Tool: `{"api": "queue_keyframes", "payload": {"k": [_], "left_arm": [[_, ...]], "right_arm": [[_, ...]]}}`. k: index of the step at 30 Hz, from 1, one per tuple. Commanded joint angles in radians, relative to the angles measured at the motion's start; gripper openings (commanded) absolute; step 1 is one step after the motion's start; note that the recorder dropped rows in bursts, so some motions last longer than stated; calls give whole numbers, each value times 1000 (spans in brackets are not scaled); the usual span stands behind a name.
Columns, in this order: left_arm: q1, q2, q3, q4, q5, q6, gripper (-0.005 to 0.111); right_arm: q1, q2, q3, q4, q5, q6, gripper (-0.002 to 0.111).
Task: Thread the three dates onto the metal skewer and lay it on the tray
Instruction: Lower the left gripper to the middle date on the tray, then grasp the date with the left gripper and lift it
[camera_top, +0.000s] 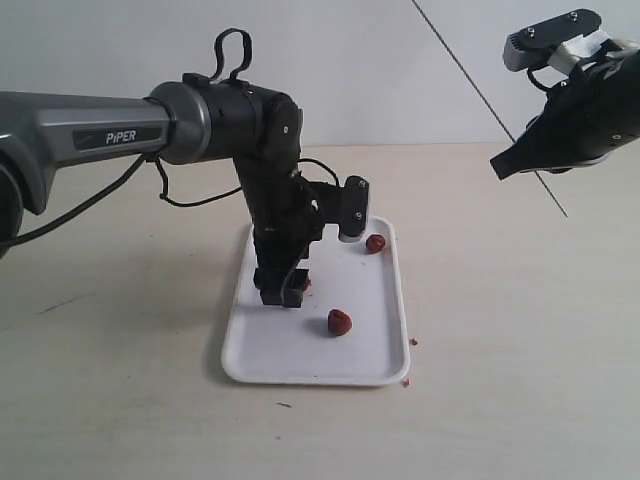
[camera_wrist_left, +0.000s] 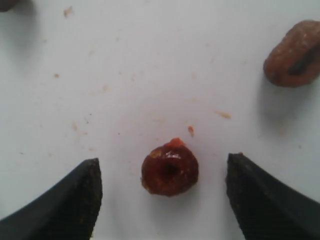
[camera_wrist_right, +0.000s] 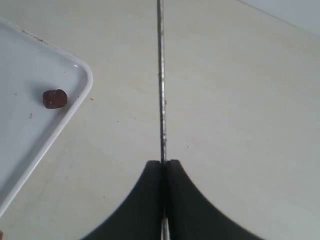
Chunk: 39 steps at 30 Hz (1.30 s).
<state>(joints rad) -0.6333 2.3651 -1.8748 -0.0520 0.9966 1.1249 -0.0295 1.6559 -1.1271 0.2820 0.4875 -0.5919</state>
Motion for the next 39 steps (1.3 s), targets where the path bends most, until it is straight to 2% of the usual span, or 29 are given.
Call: {"api": "queue_keyframes", "payload": {"k": [1, 6, 12, 22, 24, 25, 27, 32, 35, 39], "left_arm": [[-4, 23, -8, 31, -6, 1, 69], [-4, 36, -8, 35, -2, 1, 66], [-4, 36, -8, 35, 11, 1, 45], [-4, 36, -8, 35, 16, -3, 43], [-4, 36, -8, 35, 17, -6, 38], [-4, 36, -8, 35, 17, -7, 29], [-4, 36, -8, 35, 17, -15, 23], [0, 8, -8, 30, 19, -65, 26], [48, -49, -8, -133, 19, -52, 26], [159, -133, -8, -482, 48, 62, 26]], "right_arm": [[-5, -2, 3, 5, -7, -10, 0], [-5, -2, 3, 5, -7, -10, 0], [-5, -2, 3, 5, -9, -10, 0], [-5, -2, 3, 8, -11, -10, 0], [-5, -2, 3, 7, -11, -8, 0], [-5, -2, 3, 7, -11, -8, 0], [-5, -2, 3, 7, -11, -8, 0], [-5, -2, 3, -27, 7, -10, 0], [-5, 8, 3, -51, 80, -66, 0], [-5, 66, 3, -56, 142, -141, 0]]}}
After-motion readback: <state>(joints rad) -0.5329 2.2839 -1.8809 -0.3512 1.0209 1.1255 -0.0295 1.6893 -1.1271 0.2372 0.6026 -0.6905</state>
